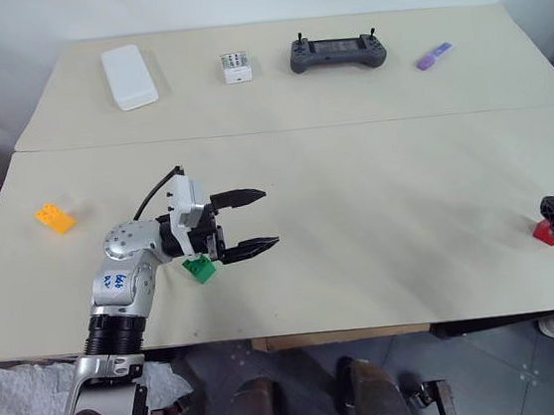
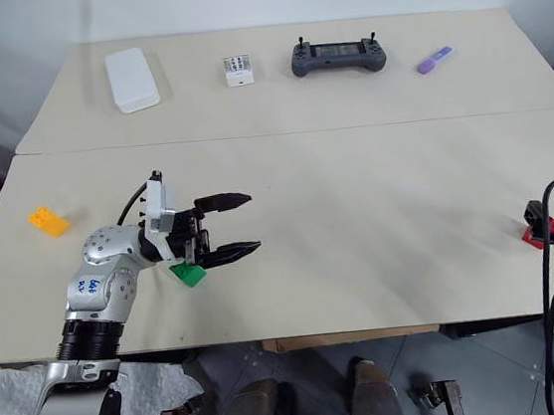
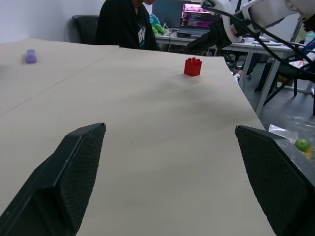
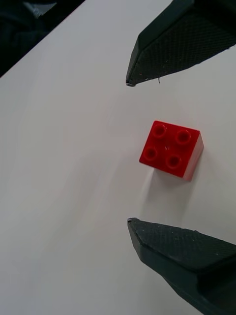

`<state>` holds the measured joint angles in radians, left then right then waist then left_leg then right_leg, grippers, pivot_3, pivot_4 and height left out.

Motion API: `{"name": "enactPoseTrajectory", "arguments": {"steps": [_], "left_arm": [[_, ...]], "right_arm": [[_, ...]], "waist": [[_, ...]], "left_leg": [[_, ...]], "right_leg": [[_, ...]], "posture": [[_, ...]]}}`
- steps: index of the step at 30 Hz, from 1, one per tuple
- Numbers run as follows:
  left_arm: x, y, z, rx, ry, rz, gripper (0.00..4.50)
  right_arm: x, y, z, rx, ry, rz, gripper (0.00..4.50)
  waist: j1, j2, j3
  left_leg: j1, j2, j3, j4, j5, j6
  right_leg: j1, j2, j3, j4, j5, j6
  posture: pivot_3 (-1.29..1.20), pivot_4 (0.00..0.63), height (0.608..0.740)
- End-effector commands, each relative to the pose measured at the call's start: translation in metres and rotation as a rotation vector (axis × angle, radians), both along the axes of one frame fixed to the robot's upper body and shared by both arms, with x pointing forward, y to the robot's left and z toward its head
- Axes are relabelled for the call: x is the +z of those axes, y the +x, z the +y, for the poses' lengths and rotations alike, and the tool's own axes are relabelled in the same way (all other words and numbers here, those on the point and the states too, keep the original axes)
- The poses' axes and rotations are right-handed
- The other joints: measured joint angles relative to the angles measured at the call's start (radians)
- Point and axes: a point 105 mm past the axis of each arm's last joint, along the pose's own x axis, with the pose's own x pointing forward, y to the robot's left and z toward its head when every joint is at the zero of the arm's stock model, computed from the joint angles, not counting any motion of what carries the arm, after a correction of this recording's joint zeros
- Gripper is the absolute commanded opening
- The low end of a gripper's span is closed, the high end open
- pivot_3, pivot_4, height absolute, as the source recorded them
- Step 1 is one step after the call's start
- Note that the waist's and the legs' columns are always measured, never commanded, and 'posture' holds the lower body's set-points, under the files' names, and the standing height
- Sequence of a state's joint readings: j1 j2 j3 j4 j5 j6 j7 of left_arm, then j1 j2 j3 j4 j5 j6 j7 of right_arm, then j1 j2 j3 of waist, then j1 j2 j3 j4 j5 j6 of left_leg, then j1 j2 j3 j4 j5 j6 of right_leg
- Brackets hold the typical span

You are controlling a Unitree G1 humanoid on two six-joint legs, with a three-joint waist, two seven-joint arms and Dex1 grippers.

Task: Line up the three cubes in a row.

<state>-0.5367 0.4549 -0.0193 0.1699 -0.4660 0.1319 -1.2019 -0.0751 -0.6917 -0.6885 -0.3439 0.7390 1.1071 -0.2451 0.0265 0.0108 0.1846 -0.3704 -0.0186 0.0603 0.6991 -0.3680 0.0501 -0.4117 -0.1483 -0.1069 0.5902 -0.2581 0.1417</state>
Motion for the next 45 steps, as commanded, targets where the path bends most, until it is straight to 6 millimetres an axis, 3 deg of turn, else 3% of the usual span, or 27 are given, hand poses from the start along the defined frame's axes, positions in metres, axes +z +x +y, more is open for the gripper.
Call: {"name": "enactPoseTrajectory", "arguments": {"steps": [1, 4, 6, 14, 15, 18, 19, 22, 24, 27, 30, 36, 45], "left_arm": [[0.008, -0.003, 0.001, 0.002, -0.005, -0.041, 4.48], [0.01, -0.003, 0.001, 0.007, -0.006, -0.045, 4.48], [0.01, -0.003, 0.001, 0.009, -0.006, -0.047, 4.5], [0.012, -0.002, 0.003, 0.026, -0.006, -0.058, 4.5], [0.012, -0.003, 0.003, 0.03, -0.006, -0.06, 4.5], [0.012, -0.003, 0.006, 0.046, -0.009, -0.062, 4.5], [0.011, -0.003, 0.009, 0.059, -0.012, -0.057, 4.5], [0.005, -0.001, 0.021, 0.105, -0.009, -0.029, 4.5], [0.003, 0.002, 0.027, 0.126, 0.005, -0.029, 4.5], [0.001, 0.005, 0.035, 0.147, 0.016, -0.024, 4.5], [0.001, 0.006, 0.041, 0.161, 0.031, -0.026, 4.5], [0.007, -0.001, 0.045, 0.169, 0.035, -0.051, 4.5], [0.006, -0.014, 0.056, 0.202, 0.055, -0.049, 4.5]], "right_arm": [[-0.005, 0.0, -0.003, -0.041, 0.001, 0.019, 4.5], [-0.02, 0.001, 0.0, -0.057, 0.061, 0.078, 4.5], [-0.02, 0.003, 0.001, -0.073, 0.069, 0.054, 4.11], [-0.018, 0.012, 0.008, -0.045, 0.104, 0.016, 1.61], [-0.018, 0.012, 0.011, -0.023, 0.112, 0.021, 1.48], [-0.012, 0.018, 0.019, 0.067, 0.103, 0.021, 1.48], [-0.003, 0.027, 0.029, 0.182, 0.077, 0.007, 1.48], [0.034, 0.056, 0.089, 0.703, -0.063, -0.069, 1.48], [0.045, 0.063, 0.121, 0.979, -0.142, -0.103, 1.48], [0.047, 0.064, 0.151, 1.298, -0.235, -0.13, 1.48], [0.033, 0.067, 0.174, 1.58, -0.335, -0.087, 1.48], [0.008, 0.086, 0.19, 1.848, -0.446, -0.031, 1.48], [-0.004, 0.099, 0.194, 1.988, -0.539, 0.01, 1.48]], "waist": [[-0.001, 0.0, 0.0], [-0.002, 0.0, 0.0], [-0.003, 0.0, 0.0], [-0.003, 0.0, 0.0], [-0.003, 0.0, 0.0], [-0.005, 0.0, 0.0], [-0.005, 0.0, 0.0], [-0.026, 0.003, 0.001], [-0.034, 0.003, 0.001], [-0.03, 0.002, 0.001], [-0.025, 0.0, 0.002], [-0.029, -0.001, 0.003], [-0.032, -0.001, 0.003]], "left_leg": [[0.0, 0.0, 0.0, 0.0, 0.0, 0.0], [0.001, 0.0, 0.0, 0.0, 0.0, 0.0], [0.001, 0.0, 0.001, 0.0, 0.0, 0.0], [0.0, 0.0, 0.0, 0.0, 0.0, 0.0], [0.0, 0.0, 0.0, 0.0, 0.0, 0.0], [0.0, 0.001, 0.001, 0.0, 0.0, 0.0], [0.001, 0.001, 0.001, 0.0, 0.0, 0.0], [0.001, 0.0, 0.003, 0.0, 0.0, 0.0], [0.002, 0.001, 0.004, 0.0, 0.0, 0.001], [0.002, 0.003, 0.003, 0.0, 0.0, 0.0], [0.001, 0.001, 0.003, 0.0, 0.0, 0.001], [0.0, -0.002, 0.001, 0.001, 0.0, 0.004], [-0.001, -0.001, -0.003, 0.001, 0.0, 0.003]], "right_leg": [[0.0, 0.0, 0.0, 0.0, 0.0, 0.0], [0.0, 0.0, 0.0, 0.0, 0.0, 0.0], [0.0, 0.0, 0.0, 0.0, 0.0, 0.0], [0.0, 0.0, 0.0, 0.0, 0.0, 0.001], [0.0, 0.0, 0.0, 0.0, 0.0, 0.001], [0.0, 0.0, 0.0, 0.0, 0.0, 0.001], [0.0, 0.0, 0.0, 0.0, 0.0, 0.001], [0.0, 0.0, 0.002, -0.001, 0.001, 0.002], [0.0, 0.001, 0.002, -0.002, 0.001, 0.003], [0.001, 0.003, 0.001, -0.003, 0.001, 0.003], [0.001, 0.002, 0.001, -0.003, 0.001, 0.003], [0.002, -0.001, 0.001, -0.005, 0.003, 0.005], [0.002, -0.001, -0.003, -0.005, 0.002, 0.005]], "posture": [[0.0, 0.15, 0.74], [0.0, 0.15, 0.74], [0.0, 0.15, 0.74], [0.0, 0.15, 0.74], [0.0, 0.15, 0.74], [0.0, 0.15, 0.74], [0.0, 0.15, 0.74], [0.0, 0.15, 0.74], [0.0, 0.15, 0.74], [0.0, 0.15, 0.74], [0.0, 0.15, 0.74], [0.0, 0.15, 0.74], [0.0, 0.15, 0.74]]}}
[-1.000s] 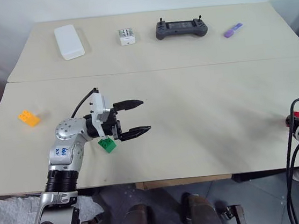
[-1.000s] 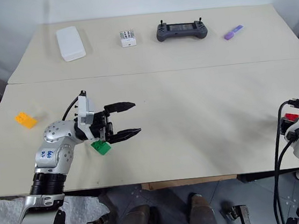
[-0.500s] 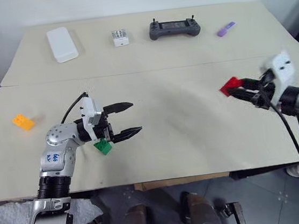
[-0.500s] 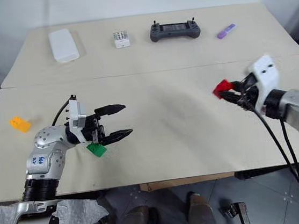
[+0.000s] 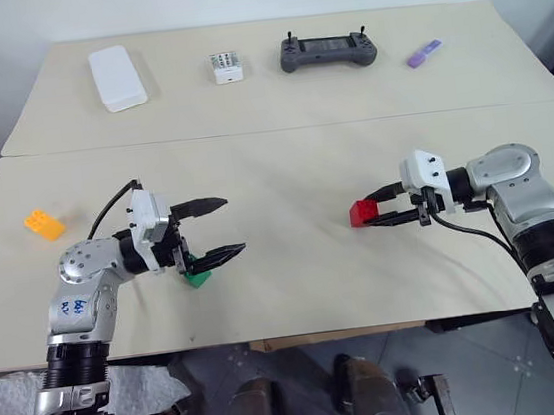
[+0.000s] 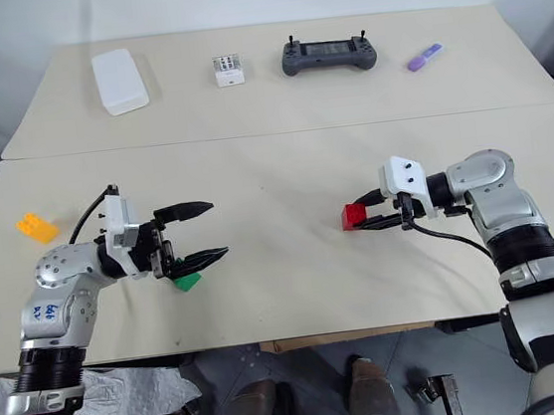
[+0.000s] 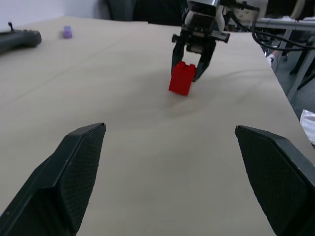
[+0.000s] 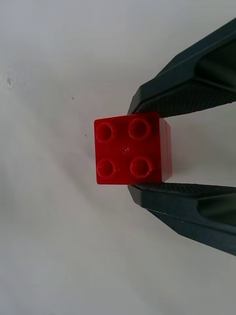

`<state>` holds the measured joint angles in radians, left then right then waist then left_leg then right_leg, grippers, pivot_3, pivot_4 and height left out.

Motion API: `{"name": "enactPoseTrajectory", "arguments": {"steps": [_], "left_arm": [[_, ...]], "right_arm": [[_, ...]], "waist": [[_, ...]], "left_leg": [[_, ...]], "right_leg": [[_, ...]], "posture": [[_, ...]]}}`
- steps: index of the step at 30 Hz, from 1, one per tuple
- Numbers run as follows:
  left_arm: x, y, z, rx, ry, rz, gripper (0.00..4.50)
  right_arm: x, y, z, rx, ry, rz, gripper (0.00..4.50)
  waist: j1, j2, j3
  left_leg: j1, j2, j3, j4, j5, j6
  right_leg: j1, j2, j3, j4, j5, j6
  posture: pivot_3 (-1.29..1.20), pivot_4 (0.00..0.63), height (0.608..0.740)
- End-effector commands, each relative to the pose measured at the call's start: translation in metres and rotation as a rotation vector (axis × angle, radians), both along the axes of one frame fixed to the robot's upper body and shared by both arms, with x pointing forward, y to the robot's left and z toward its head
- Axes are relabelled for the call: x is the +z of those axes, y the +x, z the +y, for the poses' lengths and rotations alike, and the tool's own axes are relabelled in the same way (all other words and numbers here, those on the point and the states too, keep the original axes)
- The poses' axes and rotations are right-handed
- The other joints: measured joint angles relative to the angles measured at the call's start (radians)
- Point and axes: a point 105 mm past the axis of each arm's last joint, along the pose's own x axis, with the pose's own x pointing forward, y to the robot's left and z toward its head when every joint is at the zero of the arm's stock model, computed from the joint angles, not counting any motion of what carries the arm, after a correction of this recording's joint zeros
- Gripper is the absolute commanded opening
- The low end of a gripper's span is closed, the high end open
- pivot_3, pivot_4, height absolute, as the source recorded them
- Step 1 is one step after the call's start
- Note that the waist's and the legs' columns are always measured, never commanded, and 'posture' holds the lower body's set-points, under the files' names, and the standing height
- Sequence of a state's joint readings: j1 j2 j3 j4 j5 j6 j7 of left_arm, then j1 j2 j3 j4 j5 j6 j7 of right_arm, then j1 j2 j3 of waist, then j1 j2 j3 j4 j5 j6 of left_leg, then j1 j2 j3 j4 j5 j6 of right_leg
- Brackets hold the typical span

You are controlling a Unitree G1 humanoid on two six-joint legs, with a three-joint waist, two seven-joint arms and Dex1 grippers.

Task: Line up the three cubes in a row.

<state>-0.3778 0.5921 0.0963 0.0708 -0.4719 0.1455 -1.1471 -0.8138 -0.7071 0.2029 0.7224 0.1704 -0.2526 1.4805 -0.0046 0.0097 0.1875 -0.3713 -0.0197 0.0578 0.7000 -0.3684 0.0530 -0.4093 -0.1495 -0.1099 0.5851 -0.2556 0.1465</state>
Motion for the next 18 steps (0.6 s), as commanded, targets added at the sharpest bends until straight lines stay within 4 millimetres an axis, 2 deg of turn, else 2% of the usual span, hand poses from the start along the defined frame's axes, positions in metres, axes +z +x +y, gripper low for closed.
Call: {"name": "enactPoseTrajectory", "arguments": {"steps": [1, 5, 9, 12, 14, 17, 18], "left_arm": [[0.015, -0.004, 0.003, 0.007, -0.01, -0.057, 4.5], [0.016, -0.007, 0.005, 0.016, -0.006, -0.06, 4.5], [0.017, -0.008, 0.008, 0.027, 0.0, -0.056, 4.5], [0.021, -0.006, 0.014, 0.071, -0.017, -0.07, 4.5], [0.022, -0.005, 0.029, 0.148, -0.042, -0.076, 4.5], [0.02, -0.006, 0.05, 0.256, -0.075, -0.072, 4.5], [0.016, -0.009, 0.063, 0.319, -0.088, -0.058, 4.5]], "right_arm": [[0.005, 0.004, 0.001, 0.061, -0.05, -0.042, 1.48], [0.007, 0.009, 0.012, 0.094, -0.045, -0.022, 1.48], [0.006, 0.01, 0.015, 0.11, -0.041, -0.001, 2.77], [0.019, 0.012, 0.013, 0.092, 0.008, -0.027, 3.84], [0.034, 0.011, 0.008, 0.092, 0.053, -0.091, 4.44], [0.048, 0.005, 0.004, 0.088, 0.128, -0.133, 4.48], [0.053, -0.002, 0.005, 0.109, 0.178, -0.144, 4.48]], "waist": [[-0.001, 0.0, 0.0], [-0.009, 0.0, 0.0], [-0.015, 0.0, 0.0], [-0.022, 0.001, 0.0], [-0.025, 0.001, 0.001], [-0.025, 0.002, 0.001], [-0.025, 0.002, 0.001]], "left_leg": [[0.0, 0.0, 0.0, 0.001, 0.0, 0.0], [0.001, 0.0, 0.0, 0.001, 0.0, -0.001], [0.001, 0.0, -0.002, 0.001, 0.0, -0.001], [0.001, 0.0, -0.003, 0.001, 0.0, -0.001], [0.001, 0.0, -0.003, 0.001, 0.0, -0.001], [0.001, 0.001, -0.003, 0.0, 0.0, -0.002], [0.001, 0.001, -0.003, 0.0, 0.0, -0.002]], "right_leg": [[0.0, 0.0, 0.0, 0.0, 0.0, 0.0], [0.001, 0.0, 0.0, 0.001, 0.0, 0.0], [0.001, 0.0, -0.001, 0.001, -0.001, -0.001], [0.001, 0.0, -0.001, 0.001, -0.001, -0.001], [0.001, 0.0, -0.001, 0.001, -0.001, -0.001], [0.001, 0.0, -0.001, 0.001, -0.001, -0.002], [0.001, 0.0, -0.001, 0.001, -0.001, -0.002]], "posture": [[0.0, 0.15, 0.74], [0.0, 0.15, 0.74], [0.0, 0.15, 0.74], [0.0, 0.15, 0.74], [0.0, 0.15, 0.74], [0.0, 0.15, 0.74], [0.0, 0.15, 0.74]]}}
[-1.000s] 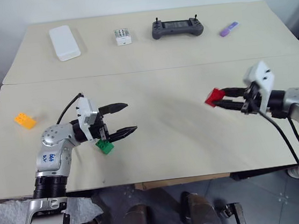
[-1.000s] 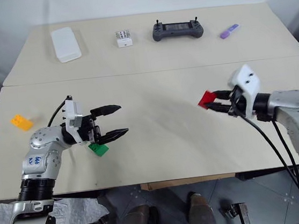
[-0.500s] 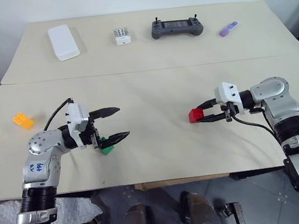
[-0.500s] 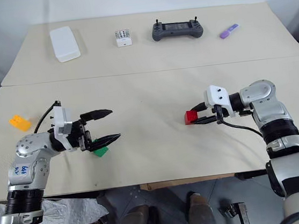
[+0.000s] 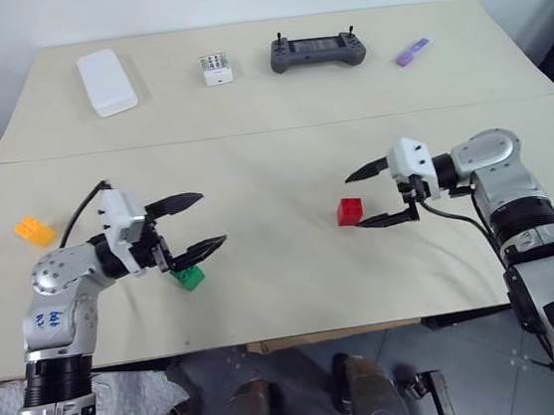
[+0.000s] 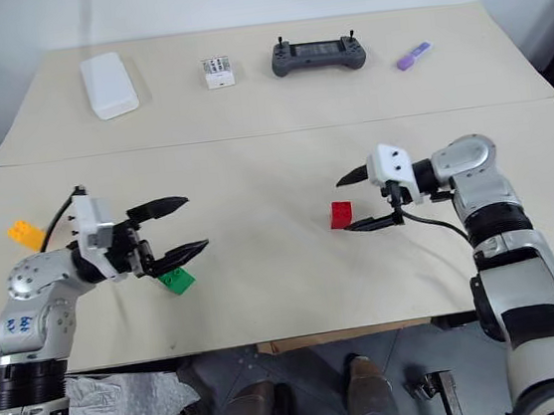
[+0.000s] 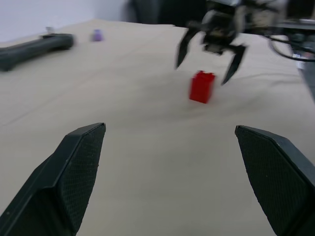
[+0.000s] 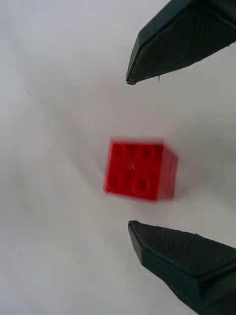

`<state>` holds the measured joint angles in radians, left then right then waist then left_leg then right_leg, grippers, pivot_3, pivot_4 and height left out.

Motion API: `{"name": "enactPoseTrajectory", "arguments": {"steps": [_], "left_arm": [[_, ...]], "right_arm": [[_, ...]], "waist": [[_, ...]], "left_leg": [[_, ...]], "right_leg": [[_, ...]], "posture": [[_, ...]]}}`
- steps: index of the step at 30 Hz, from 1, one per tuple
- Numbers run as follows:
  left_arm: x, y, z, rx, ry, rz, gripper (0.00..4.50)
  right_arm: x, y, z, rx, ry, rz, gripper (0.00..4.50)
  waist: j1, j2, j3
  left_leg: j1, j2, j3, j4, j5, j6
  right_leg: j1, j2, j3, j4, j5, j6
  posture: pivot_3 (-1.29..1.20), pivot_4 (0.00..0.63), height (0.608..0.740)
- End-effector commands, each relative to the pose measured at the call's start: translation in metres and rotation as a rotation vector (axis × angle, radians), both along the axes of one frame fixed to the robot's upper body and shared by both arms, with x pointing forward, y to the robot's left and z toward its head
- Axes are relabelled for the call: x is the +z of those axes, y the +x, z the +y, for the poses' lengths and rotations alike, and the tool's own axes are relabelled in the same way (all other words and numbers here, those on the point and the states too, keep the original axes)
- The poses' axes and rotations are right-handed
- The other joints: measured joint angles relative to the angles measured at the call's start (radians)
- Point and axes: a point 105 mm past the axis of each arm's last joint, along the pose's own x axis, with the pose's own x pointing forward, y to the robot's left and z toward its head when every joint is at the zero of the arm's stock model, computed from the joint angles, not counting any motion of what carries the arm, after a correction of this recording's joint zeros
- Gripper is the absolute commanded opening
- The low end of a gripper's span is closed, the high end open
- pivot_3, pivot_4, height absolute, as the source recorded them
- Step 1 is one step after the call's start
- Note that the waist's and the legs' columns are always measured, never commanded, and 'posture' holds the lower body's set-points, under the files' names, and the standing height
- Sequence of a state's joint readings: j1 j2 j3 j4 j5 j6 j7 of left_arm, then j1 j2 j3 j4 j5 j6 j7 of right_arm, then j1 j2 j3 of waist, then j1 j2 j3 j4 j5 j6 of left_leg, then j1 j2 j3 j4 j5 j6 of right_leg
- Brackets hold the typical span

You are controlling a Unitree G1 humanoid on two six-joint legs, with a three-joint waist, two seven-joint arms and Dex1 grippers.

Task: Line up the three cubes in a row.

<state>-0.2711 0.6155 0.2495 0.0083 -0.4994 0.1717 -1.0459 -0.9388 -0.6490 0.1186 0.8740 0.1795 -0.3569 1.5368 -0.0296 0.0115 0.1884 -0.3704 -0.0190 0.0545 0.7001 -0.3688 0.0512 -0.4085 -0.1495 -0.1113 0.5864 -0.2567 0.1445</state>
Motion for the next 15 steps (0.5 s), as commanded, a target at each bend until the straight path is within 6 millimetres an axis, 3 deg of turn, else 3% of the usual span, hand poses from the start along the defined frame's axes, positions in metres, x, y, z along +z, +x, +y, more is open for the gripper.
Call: {"name": "enactPoseTrajectory", "arguments": {"steps": [1, 4, 10, 13, 15], "left_arm": [[0.004, -0.009, 0.037, 0.166, -0.042, -0.023, 4.5], [-0.018, -0.033, 0.079, 0.329, -0.035, 0.037, 4.5], [-0.056, -0.079, 0.138, 0.53, -0.037, 0.211, 4.5], [-0.065, -0.093, 0.143, 0.521, 0.0, 0.255, 4.5], [-0.063, -0.097, 0.132, 0.45, -0.009, 0.284, 4.5]], "right_arm": [[0.027, -0.023, 0.0, 0.101, 0.136, -0.049, 4.48], [0.032, -0.058, 0.013, 0.221, 0.315, -0.036, 4.48], [0.008, -0.096, 0.042, 0.312, 0.388, 0.091, 4.48], [0.001, -0.105, 0.053, 0.348, 0.412, 0.098, 4.48], [0.001, -0.107, 0.055, 0.363, 0.413, 0.093, 4.48]], "waist": [[0.0, 0.0, 0.0], [-0.001, 0.0, 0.0], [0.008, 0.0, 0.0], [0.012, -0.001, 0.0], [0.023, 0.0, 0.0]], "left_leg": [[0.0, 0.0, 0.0, 0.0, 0.0, 0.0], [0.001, 0.002, -0.001, -0.001, -0.001, -0.002], [0.002, 0.003, 0.0, 0.002, -0.002, -0.003], [0.003, 0.003, 0.0, 0.002, -0.003, -0.004], [0.003, 0.002, 0.0, 0.002, -0.003, -0.004]], "right_leg": [[0.0, 0.0, -0.001, 0.0, 0.0, 0.0], [0.0, 0.001, -0.003, 0.001, -0.001, -0.001], [0.0, 0.0, -0.006, 0.003, -0.001, -0.003], [0.001, 0.0, -0.005, 0.003, -0.001, -0.003], [0.0, -0.001, -0.005, 0.003, -0.001, -0.004]], "posture": [[0.0, 0.15, 0.74], [0.0, 0.15, 0.74], [0.0, 0.15, 0.74], [0.0, 0.15, 0.74], [0.0, 0.15, 0.74]]}}
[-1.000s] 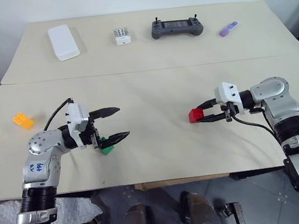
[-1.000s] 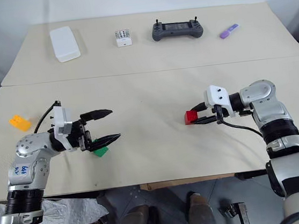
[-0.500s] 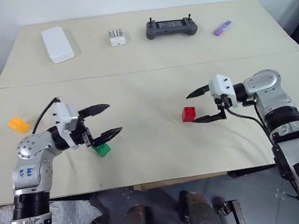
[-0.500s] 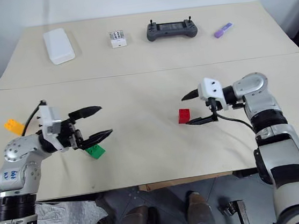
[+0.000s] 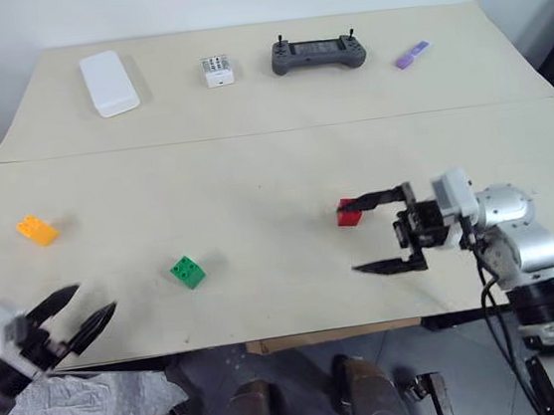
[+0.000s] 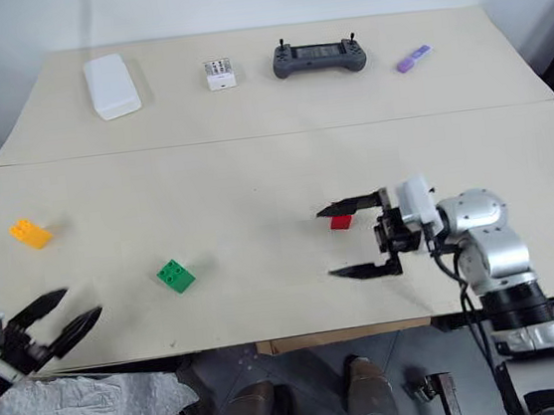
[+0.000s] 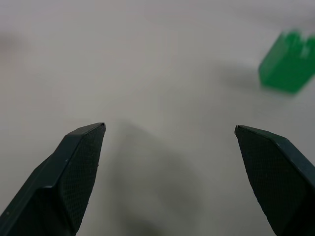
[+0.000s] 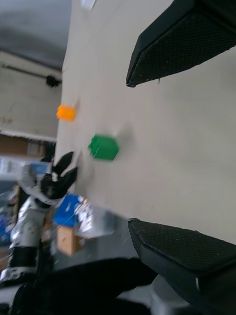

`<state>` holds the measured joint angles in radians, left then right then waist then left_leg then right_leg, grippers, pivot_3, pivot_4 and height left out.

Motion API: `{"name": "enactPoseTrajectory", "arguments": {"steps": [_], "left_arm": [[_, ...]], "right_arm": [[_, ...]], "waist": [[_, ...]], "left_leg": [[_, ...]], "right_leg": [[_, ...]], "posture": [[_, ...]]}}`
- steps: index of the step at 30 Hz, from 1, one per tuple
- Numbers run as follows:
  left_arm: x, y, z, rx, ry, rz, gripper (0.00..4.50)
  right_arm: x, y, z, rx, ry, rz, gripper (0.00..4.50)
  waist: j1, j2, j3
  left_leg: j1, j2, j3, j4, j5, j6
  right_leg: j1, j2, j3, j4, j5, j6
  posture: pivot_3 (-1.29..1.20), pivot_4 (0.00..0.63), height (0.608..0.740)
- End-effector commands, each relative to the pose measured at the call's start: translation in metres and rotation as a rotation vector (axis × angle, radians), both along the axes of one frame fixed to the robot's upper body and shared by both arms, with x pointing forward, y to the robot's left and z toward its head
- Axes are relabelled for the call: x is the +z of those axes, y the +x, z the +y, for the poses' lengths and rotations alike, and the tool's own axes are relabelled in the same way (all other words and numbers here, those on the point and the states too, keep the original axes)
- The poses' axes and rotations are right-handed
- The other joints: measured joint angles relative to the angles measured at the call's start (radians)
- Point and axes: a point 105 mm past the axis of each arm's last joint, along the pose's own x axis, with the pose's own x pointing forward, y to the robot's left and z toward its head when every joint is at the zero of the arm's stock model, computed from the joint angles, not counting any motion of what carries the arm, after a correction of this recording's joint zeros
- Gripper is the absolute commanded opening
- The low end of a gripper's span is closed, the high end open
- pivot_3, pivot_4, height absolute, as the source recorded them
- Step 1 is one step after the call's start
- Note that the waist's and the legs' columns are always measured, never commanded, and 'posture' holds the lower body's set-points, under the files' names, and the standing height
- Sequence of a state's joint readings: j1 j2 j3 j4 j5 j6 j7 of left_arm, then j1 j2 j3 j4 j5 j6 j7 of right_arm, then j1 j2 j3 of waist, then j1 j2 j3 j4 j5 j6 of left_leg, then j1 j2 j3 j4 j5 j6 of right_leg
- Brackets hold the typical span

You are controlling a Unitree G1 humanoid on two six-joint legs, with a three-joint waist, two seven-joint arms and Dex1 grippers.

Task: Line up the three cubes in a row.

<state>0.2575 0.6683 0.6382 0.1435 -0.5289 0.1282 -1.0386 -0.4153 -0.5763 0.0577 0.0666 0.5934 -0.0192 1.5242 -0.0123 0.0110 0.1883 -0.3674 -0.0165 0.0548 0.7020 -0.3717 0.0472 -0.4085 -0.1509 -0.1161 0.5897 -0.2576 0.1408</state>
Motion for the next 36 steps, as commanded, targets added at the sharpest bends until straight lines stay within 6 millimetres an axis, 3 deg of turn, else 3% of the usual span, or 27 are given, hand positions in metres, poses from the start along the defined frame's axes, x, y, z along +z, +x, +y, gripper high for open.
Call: {"name": "enactPoseTrajectory", "arguments": {"steps": [1, 6, 10, 13, 17, 20, 28, 30, 33, 36], "left_arm": [[0.018, -0.004, -0.015, -0.12, 0.004, -0.024, 4.5], [0.027, 0.015, -0.062, -0.322, 0.083, -0.07, 4.5], [0.031, 0.039, -0.1, -0.424, 0.036, -0.113, 4.5], [0.022, 0.048, -0.114, -0.442, 0.049, -0.12, 4.5], [0.012, 0.054, -0.12, -0.435, 0.047, -0.117, 4.5], [0.011, 0.059, -0.12, -0.418, 0.064, -0.135, 3.92], [0.027, 0.071, -0.134, -0.526, 0.056, -0.16, 1.47], [0.035, 0.076, -0.14, -0.593, 0.06, -0.169, 1.47], [0.062, 0.1, -0.165, -0.812, 0.087, -0.19, 1.47], [0.071, 0.125, -0.188, -0.927, 0.168, -0.203, 1.47]], "right_arm": [[0.012, -0.007, 0.003, 0.037, 0.018, -0.059, 4.48], [0.015, -0.005, -0.013, -0.035, 0.005, -0.069, 4.48], [0.006, -0.011, -0.033, -0.103, -0.054, -0.053, 4.48], [0.003, -0.014, -0.039, -0.149, -0.067, -0.045, 4.48], [0.001, -0.019, -0.039, -0.183, -0.066, -0.044, 4.48], [0.0, -0.02, -0.039, -0.213, -0.058, -0.046, 4.5], [-0.002, -0.02, -0.045, -0.291, -0.048, -0.048, 4.5], [-0.003, -0.022, -0.048, -0.307, -0.057, -0.031, 4.5], [-0.001, -0.023, -0.057, -0.385, -0.023, -0.023, 4.5], [-0.001, -0.023, -0.064, -0.439, -0.007, -0.025, 4.5]], "waist": [[0.01, 0.0, 0.0], [0.018, 0.0, 0.0], [0.023, 0.0, 0.0], [0.009, 0.0, 0.0], [0.005, 0.0, 0.0], [0.012, 0.0, 0.0], [0.027, 0.0, 0.0], [0.034, 0.0, 0.0], [0.045, 0.0, 0.0], [0.055, -0.001, -0.001]], "left_leg": [[0.0, 0.0, 0.0, 0.0, 0.0, 0.0], [-0.001, 0.0, -0.001, -0.001, -0.001, 0.0], [-0.001, -0.001, -0.001, -0.001, -0.001, 0.001], [-0.001, 0.0, 0.002, -0.002, -0.001, 0.001], [0.001, 0.002, 0.007, -0.003, -0.001, 0.001], [0.001, 0.002, 0.007, -0.001, -0.001, 0.001], [0.001, 0.001, 0.007, 0.0, -0.001, 0.001], [0.001, 0.001, 0.006, 0.0, -0.001, 0.001], [-0.001, 0.001, 0.006, 0.002, 0.0, 0.002], [-0.002, -0.001, 0.007, 0.007, 0.0, 0.003]], "right_leg": [[-0.001, 0.0, 0.0, 0.0, 0.001, -0.002], [-0.001, -0.001, 0.0, -0.001, 0.002, -0.004], [-0.001, -0.001, 0.0, -0.001, 0.002, -0.004], [-0.002, 0.001, 0.0, -0.001, 0.002, -0.004], [-0.002, 0.003, 0.0, -0.001, 0.002, -0.004], [-0.002, 0.003, 0.0, 0.0, 0.002, -0.004], [-0.002, 0.002, 0.001, 0.0, 0.003, -0.003], [-0.002, 0.002, 0.0, 0.0, 0.003, -0.003], [-0.001, 0.002, -0.001, 0.0, 0.003, -0.003], [0.0, 0.002, -0.001, 0.001, 0.004, -0.001]], "posture": [[0.0, 0.15, 0.74], [0.0, 0.15, 0.74], [0.0, 0.15, 0.74], [0.0, 0.15, 0.74], [0.0, 0.15, 0.74], [0.0, 0.15, 0.74], [0.0, 0.15, 0.74], [0.0, 0.15, 0.74], [0.0, 0.15, 0.74], [0.0, 0.15, 0.74]]}}
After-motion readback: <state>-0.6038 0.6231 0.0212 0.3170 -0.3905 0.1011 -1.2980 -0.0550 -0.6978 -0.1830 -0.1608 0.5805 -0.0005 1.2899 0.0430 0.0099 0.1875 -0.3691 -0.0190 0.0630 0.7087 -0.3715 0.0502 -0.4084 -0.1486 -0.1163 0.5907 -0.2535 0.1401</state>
